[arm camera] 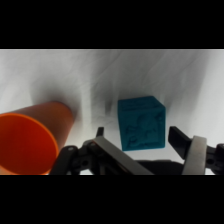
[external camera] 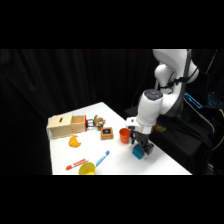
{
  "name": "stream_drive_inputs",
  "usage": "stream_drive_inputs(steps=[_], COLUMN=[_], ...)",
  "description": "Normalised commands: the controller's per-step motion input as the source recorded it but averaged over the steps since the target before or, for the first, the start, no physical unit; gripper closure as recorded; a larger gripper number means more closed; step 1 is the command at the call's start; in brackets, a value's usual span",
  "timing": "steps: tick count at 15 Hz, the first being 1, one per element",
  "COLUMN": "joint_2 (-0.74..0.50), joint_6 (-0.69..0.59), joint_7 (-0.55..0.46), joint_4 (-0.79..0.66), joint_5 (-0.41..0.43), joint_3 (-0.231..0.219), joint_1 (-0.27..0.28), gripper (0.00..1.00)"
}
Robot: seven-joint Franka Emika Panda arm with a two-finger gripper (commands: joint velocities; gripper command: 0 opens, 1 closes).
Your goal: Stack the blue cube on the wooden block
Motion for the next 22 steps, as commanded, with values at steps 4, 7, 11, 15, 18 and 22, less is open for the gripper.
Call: stream_drive_inputs(steps=[4,7,11,15,18,22], joint_2=[0.10,0.08,0.07,0.04,-0.06,-0.31], joint_6=[0.21,0.16,0.13,0.11,0.02,-0.20], joint_7=[0.04,0.02,0.02,0.00,-0.04,-0.04], joint_4=[0.03,0.04,0.05,0.04,0.00,-0.06], joint_5=[-0.109,-0.099,-0.098,-0.095,-0.070,-0.051], joint_3=[-0.083,-0.079,-0.083,-0.072,-0.016,0.024], joint_1=[0.061,0.063,0.063,0.060,0.039,0.052], gripper=[0.00,0.00,0.32,0.64,0.74,0.75])
